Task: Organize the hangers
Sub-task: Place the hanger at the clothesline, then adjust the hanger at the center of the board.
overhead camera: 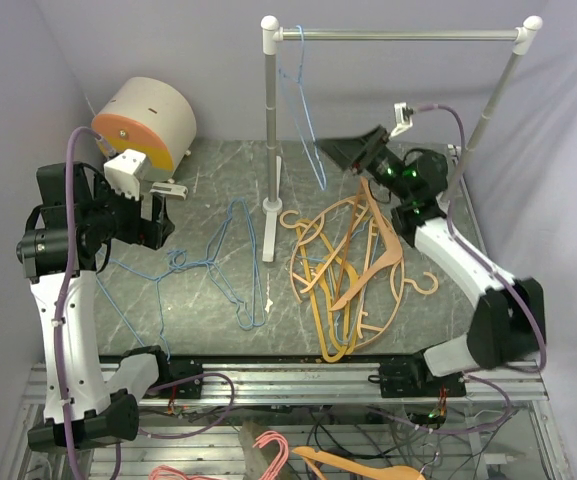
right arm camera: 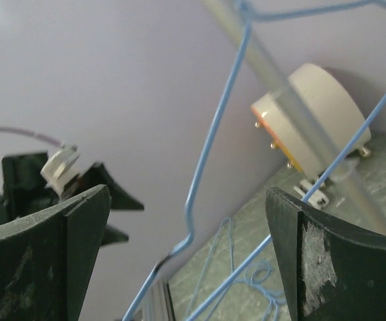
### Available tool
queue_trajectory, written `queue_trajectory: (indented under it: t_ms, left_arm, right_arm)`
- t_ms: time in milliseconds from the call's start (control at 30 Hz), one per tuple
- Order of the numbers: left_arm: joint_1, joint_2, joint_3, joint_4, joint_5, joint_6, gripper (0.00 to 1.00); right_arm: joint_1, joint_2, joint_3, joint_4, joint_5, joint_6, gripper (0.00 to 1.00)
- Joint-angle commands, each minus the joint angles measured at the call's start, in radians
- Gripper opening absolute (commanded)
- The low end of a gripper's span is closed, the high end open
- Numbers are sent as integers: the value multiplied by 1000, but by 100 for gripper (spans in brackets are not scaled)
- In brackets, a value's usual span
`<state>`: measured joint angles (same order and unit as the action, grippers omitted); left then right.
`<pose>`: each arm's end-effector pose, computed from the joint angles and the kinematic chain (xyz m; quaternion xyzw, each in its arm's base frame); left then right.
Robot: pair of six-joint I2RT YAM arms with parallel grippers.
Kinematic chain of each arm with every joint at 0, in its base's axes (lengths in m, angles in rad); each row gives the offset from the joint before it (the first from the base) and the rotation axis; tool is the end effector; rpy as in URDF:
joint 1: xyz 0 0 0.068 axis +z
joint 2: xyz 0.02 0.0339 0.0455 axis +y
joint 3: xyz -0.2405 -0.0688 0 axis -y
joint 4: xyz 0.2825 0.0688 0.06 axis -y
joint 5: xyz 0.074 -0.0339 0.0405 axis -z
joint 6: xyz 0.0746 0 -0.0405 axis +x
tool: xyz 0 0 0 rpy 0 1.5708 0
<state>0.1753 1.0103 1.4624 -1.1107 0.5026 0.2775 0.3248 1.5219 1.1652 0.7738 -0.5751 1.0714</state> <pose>0.2330 0.0048 0.4093 0.1538 0.8629 -0.1218 0.4658 0.3840 0.1721 0.3666 -0.0306 0.5737 0.6351 0.5163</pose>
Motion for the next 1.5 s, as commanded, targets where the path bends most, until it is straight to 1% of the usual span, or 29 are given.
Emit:
queue_trajectory:
  t_ms: [0, 67, 100, 133, 200, 267, 333, 367, 433, 567, 600, 667, 800, 933, 1033, 1200, 1267, 1467]
  left_arm:
    - [10, 1, -42, 14, 40, 27, 99]
    - [10, 0, -59, 14, 66, 30, 99]
    - [10, 3, -67, 12, 86, 38, 99]
    - [10, 3, -74, 7, 111, 46, 99]
    - [10, 6, -85, -4, 145, 66, 99]
    - [10, 10, -89, -14, 154, 83, 99]
    - [11, 11, -88, -13, 147, 77, 99]
    - [10, 11, -83, -13, 147, 72, 99]
    - [12, 14, -70, -20, 169, 72, 99]
    - [20, 14, -49, -47, 202, 85, 99]
    - [19, 12, -47, -49, 200, 85, 99]
    - [20, 9, -48, -53, 200, 91, 99]
    - [21, 2, -58, -51, 195, 92, 99]
    - [21, -1, -62, -52, 197, 95, 99]
    - [21, -1, -60, -52, 197, 96, 99]
    - [21, -1, -64, -47, 199, 97, 99]
    - [21, -2, -69, -40, 194, 97, 99]
    - [21, -6, -74, -31, 182, 96, 99]
  right_arm:
    - [52, -187, -244, -102, 10, -231, 100]
    - [115, -268, -349, -220, 80, -367, 100]
    - [154, -296, -386, -295, 140, -442, 100]
    - [217, -316, -409, -364, 206, -504, 100]
    - [332, -325, -441, -476, 331, -599, 99]
    - [440, -306, -466, -528, 423, -645, 97]
    - [495, -261, -480, -538, 448, -660, 94]
    - [519, -226, -475, -544, 453, -667, 91]
    - [571, -141, -421, -578, 473, -692, 86]
    - [663, 61, -273, -663, 548, -743, 81]
    - [681, 88, -238, -683, 560, -752, 78]
    - [708, 170, -179, -707, 573, -767, 77]
    - [737, 262, -97, -709, 576, -778, 75]
    - [753, 351, 2, -742, 600, -801, 65]
    - [759, 408, 76, -761, 589, -819, 58]
    - [769, 491, 193, -810, 568, -841, 56]
    - [771, 549, 238, -838, 560, -852, 54]
    - [777, 627, 335, -897, 553, -871, 52]
